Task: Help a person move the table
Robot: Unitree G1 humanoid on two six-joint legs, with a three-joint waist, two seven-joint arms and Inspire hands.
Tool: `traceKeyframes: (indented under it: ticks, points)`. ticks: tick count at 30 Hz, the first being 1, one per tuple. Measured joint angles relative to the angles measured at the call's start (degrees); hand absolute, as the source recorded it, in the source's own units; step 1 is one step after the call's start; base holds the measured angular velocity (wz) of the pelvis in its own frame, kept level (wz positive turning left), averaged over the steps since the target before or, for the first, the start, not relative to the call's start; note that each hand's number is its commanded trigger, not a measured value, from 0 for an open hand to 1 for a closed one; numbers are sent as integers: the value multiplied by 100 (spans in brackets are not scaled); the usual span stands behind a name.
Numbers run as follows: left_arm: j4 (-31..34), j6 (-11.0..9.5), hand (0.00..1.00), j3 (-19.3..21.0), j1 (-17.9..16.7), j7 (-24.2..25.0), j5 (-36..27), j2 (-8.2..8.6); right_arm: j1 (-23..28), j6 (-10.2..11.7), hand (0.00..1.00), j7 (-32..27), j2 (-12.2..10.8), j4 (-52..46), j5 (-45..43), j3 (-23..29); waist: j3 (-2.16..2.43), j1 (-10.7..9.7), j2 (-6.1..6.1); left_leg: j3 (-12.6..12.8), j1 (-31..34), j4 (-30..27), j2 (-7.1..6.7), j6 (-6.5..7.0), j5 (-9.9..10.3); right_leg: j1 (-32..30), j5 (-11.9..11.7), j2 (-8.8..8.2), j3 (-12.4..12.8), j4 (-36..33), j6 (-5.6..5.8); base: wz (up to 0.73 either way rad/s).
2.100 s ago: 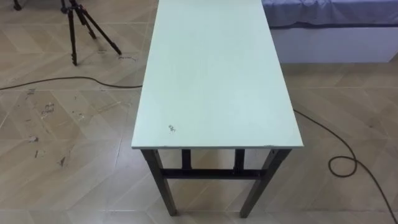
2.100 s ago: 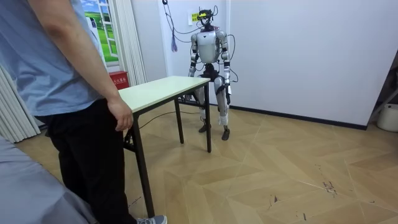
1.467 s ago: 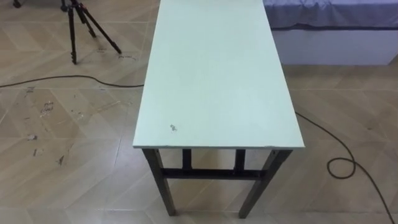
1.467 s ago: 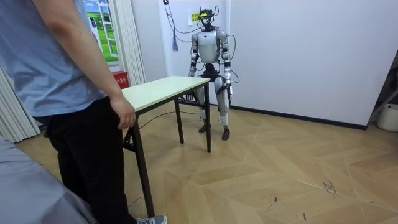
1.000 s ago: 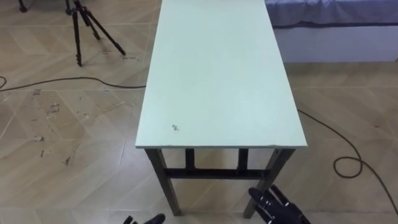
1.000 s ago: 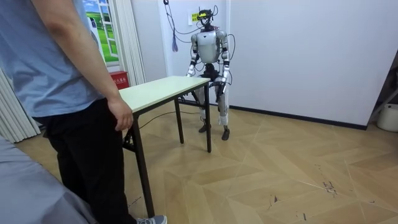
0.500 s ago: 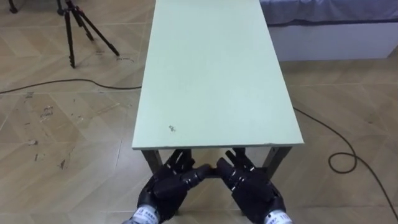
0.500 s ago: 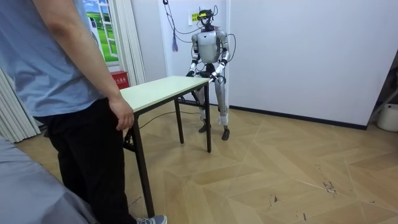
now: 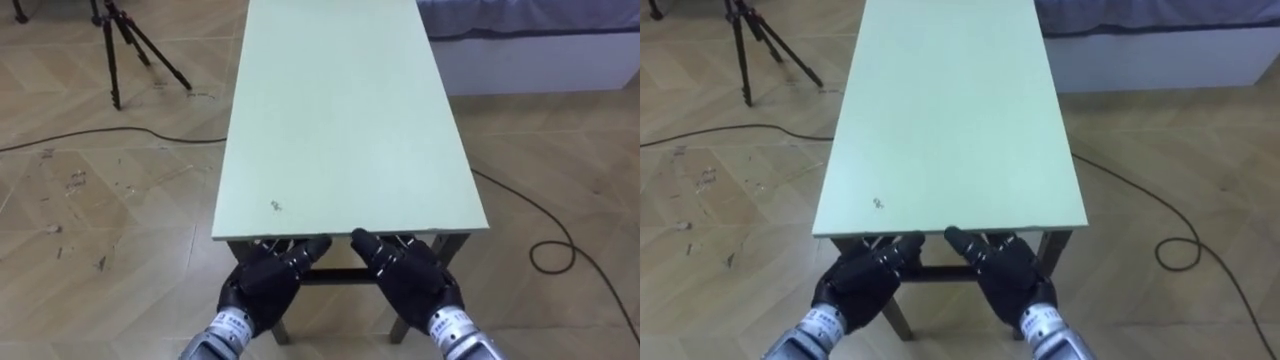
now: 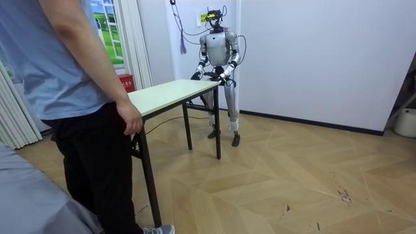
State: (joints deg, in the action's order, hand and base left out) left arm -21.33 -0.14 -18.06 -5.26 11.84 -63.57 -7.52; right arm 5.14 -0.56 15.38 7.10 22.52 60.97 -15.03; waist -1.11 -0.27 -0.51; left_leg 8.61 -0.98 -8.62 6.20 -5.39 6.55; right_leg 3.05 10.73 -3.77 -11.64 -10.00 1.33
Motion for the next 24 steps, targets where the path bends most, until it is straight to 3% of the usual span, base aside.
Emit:
traceKeyframes:
  ticks: [2, 10, 13, 20, 24]
  points:
    - [6, 3, 0, 6, 16, -42, -14, -5, -4, 1, 0, -36, -7, -20, 5, -2, 0, 12, 0, 0, 0, 2, 1, 0, 0, 20, -1, -2, -2, -12, -1, 0]
    - [75, 79, 0, 235, 134, -360, -1304, -29, -5, -66, 0, -43, 40, -16, 666, 14, -52, 87, 79, 59, -18, 20, 12, 8, 8, -72, -7, -4, 50, -77, -8, -3]
    - [108, 187, 0, 263, 210, -543, -1800, -29, -5, -78, 0, -120, 41, -17, 1097, 82, -50, 95, 73, 73, -27, 19, 16, 9, 8, -88, -15, -1, 73, -90, -15, -5]
    - [109, 259, 0, 268, 251, -734, -2175, -24, -15, -74, 0, -287, 107, -18, 1803, 275, -36, 106, 20, 65, -82, 5, 17, 9, 7, -26, -20, 5, 81, -84, -17, 0]
    - [110, 462, 0, 485, 262, -944, -2568, 85, -75, -94, 0, -521, 108, -18, 2207, 421, -10, 111, -41, 65, -126, -1, 19, 8, 7, 7, -19, 9, 104, -88, -17, -3]
